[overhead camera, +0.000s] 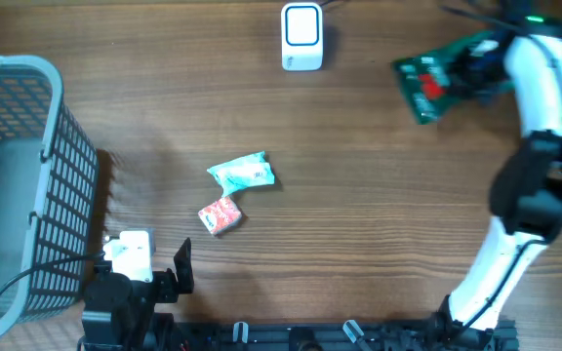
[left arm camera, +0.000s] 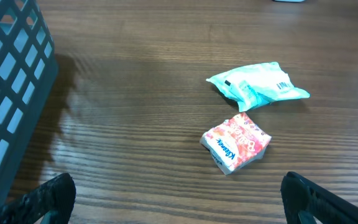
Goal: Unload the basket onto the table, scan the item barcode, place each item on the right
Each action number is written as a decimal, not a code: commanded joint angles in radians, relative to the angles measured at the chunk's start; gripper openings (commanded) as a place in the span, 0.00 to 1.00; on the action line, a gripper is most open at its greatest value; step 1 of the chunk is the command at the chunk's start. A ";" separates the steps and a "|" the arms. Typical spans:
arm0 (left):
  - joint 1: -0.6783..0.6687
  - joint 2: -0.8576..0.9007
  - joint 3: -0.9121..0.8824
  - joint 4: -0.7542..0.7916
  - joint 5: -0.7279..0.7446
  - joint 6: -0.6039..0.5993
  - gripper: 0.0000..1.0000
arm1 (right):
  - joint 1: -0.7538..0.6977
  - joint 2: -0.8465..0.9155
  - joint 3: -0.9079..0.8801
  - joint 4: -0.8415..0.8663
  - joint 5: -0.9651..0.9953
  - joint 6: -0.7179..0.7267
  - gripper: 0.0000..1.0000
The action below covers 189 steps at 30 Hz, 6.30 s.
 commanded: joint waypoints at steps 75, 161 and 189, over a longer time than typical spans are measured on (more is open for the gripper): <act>0.003 -0.002 -0.003 0.004 0.001 -0.006 1.00 | 0.845 -0.259 -0.393 -0.020 0.150 0.430 1.00; 0.003 -0.002 -0.003 0.004 0.001 -0.006 1.00 | 0.700 -0.619 -0.745 0.299 -0.068 0.153 0.22; 0.003 -0.002 -0.003 0.004 0.001 -0.006 1.00 | 0.534 -0.545 -1.170 0.720 0.094 0.302 0.04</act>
